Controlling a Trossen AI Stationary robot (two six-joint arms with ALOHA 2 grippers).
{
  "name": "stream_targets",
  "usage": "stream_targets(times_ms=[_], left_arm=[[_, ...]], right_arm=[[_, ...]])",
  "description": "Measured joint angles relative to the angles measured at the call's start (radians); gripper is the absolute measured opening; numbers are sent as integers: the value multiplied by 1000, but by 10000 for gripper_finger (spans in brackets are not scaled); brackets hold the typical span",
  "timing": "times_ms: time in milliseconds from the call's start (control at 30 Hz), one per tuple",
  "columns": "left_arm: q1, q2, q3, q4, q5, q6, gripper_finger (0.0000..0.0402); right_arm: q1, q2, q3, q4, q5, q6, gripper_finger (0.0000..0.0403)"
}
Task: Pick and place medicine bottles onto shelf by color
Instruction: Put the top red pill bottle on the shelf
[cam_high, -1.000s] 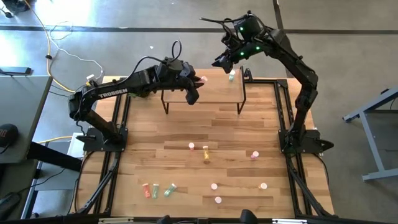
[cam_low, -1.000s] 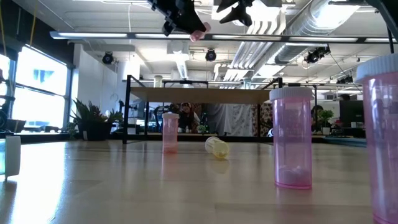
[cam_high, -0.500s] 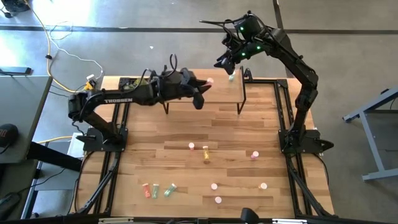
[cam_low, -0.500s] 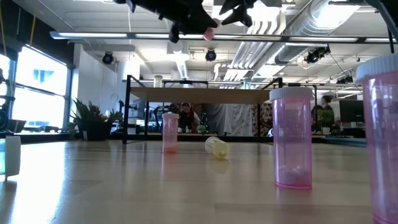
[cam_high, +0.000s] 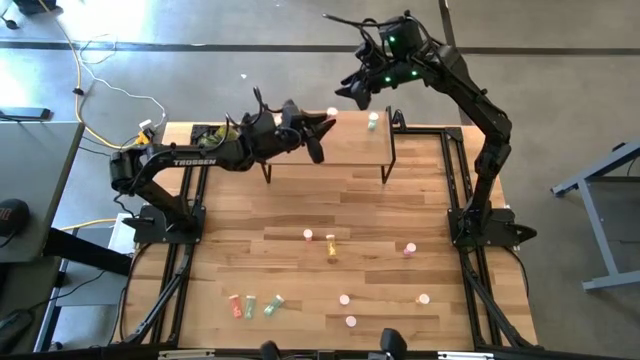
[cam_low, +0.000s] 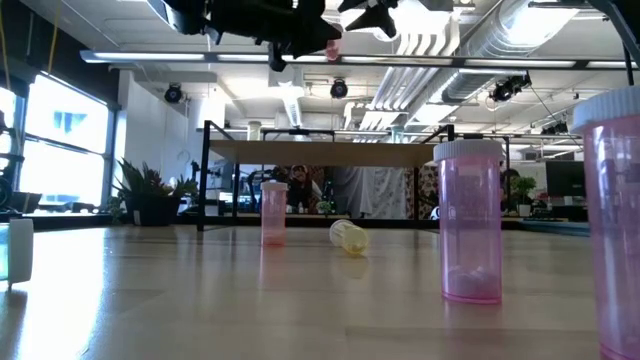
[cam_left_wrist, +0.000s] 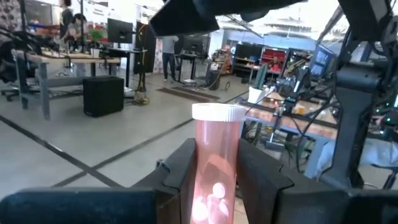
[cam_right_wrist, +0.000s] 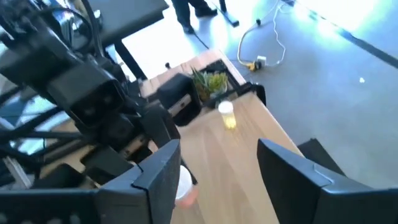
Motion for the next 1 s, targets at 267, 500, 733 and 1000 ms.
stream_targets(times_ms=[267, 500, 733, 1000], left_arm=[[33, 0, 0, 0, 3, 14, 90], [32, 0, 0, 0, 6, 14, 90], [32, 0, 0, 0, 2, 14, 90], [32, 0, 0, 12, 2, 14, 90]], right_arm=[[8, 5, -4, 14, 9, 149, 216], [58, 33, -4, -8, 72, 166, 216], [90, 43, -4, -23, 129, 184, 216], [107, 43, -4, -32, 189, 192, 216]])
